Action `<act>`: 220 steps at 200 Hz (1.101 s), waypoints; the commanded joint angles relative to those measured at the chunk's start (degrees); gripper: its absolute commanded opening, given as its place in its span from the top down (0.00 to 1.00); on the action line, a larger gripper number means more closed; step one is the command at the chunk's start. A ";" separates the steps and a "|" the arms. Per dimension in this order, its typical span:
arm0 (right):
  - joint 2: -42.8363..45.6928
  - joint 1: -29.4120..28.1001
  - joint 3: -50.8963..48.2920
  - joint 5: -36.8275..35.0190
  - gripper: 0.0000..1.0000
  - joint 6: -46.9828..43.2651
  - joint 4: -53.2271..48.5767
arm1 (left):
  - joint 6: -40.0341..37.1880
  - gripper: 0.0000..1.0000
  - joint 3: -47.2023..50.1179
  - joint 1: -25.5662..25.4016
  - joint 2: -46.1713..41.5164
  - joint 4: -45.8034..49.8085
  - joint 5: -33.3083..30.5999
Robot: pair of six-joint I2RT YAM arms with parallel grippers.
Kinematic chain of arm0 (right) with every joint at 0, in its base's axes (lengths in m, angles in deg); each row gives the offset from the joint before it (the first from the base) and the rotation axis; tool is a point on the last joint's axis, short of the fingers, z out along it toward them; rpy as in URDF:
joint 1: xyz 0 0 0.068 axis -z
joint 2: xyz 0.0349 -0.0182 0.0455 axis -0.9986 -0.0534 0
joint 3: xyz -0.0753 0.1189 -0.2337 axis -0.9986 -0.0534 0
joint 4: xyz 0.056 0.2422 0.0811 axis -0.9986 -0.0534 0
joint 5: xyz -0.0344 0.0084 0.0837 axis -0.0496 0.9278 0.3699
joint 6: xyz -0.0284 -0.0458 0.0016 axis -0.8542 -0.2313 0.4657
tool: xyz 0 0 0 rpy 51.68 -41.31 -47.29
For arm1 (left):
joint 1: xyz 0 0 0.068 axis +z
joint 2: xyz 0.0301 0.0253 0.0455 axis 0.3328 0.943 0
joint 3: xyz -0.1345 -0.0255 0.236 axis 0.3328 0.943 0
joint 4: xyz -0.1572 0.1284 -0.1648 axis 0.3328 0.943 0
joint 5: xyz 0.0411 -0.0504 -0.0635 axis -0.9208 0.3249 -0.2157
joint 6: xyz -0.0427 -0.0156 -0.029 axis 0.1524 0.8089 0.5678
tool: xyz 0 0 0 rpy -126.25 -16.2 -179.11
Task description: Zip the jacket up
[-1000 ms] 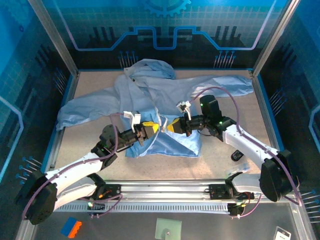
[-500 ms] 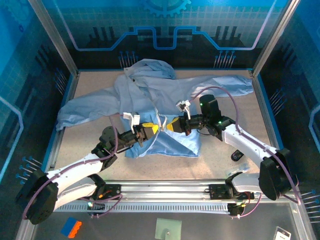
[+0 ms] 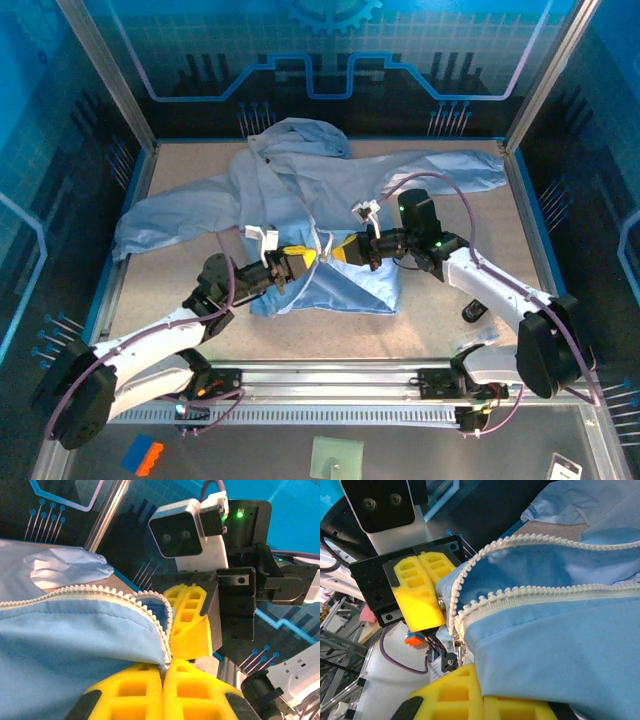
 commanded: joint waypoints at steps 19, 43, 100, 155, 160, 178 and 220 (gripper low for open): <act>0.33 0.18 1.55 2.36 1.00 -1.04 0.66 | 0.48 1.00 -0.42 0.80 -0.37 -4.16 0.14; 0.02 0.14 1.45 2.54 1.00 -0.88 1.13 | 1.06 1.00 -0.31 0.81 0.26 -5.14 0.05; -0.23 -0.08 1.67 2.71 1.00 -0.38 2.15 | 1.72 1.00 -0.22 0.86 1.36 -5.61 0.67; -0.45 -0.09 1.65 2.58 1.00 0.01 2.93 | 2.45 1.00 0.02 0.86 1.84 -6.19 1.28; -0.47 -0.09 1.66 2.61 1.00 0.09 3.01 | 2.49 1.00 0.12 0.82 1.83 -6.18 1.28; -0.48 -0.09 1.67 2.55 1.00 0.10 3.25 | 2.69 1.00 0.36 0.83 1.76 -6.21 1.28; -0.51 -0.17 1.67 2.80 1.00 0.28 3.34 | 2.60 1.00 0.64 0.82 1.61 -6.05 1.10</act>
